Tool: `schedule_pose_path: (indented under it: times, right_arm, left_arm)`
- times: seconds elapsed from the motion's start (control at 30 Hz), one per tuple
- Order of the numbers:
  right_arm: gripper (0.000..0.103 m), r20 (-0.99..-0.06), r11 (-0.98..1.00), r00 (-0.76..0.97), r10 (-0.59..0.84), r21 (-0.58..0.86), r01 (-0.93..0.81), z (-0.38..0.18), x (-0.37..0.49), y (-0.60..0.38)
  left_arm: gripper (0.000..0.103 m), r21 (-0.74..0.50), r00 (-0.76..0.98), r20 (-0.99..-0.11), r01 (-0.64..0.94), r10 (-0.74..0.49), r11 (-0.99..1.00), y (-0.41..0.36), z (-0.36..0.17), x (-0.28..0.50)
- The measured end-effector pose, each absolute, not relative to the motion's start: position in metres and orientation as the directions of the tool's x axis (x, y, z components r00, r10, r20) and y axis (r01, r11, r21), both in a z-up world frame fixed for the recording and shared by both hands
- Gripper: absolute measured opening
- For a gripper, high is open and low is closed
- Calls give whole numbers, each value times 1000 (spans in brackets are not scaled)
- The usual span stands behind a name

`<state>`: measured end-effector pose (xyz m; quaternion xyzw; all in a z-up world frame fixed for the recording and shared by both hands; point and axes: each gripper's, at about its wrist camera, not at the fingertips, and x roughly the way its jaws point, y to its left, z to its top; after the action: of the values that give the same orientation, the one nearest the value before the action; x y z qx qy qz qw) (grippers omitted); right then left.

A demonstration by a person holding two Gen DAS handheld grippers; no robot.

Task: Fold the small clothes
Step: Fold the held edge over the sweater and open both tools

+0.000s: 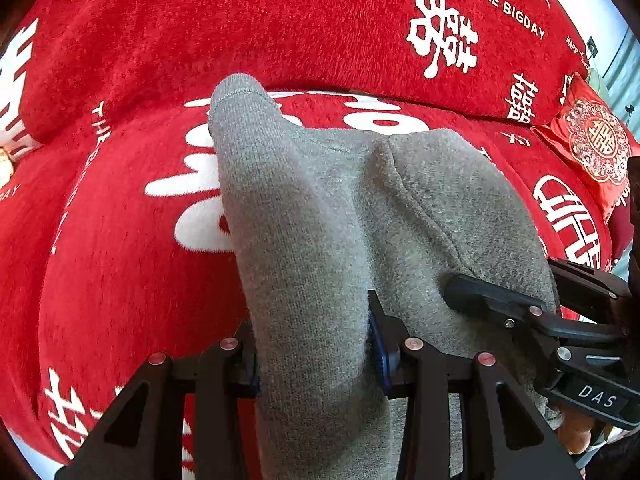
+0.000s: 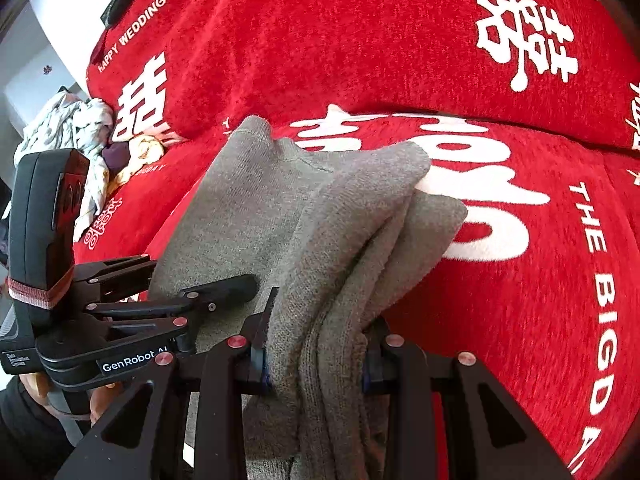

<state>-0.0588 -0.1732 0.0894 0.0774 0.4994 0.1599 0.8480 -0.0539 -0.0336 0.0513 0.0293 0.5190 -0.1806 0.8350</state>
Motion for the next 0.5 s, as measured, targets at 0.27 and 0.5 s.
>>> schedule_pose_path:
  times: [0.27,0.5]
  right_arm:
    - [33,-819,932,447,360,298,-206,90,-85,-162]
    - [33,-816,931,451,362,292,-218,90,-97,-155]
  left_arm:
    - [42,-124,403,-877,337,-262,933,-22,51,-78]
    - [42,-106,419,-873,340,-251,934,-19,51,-92]
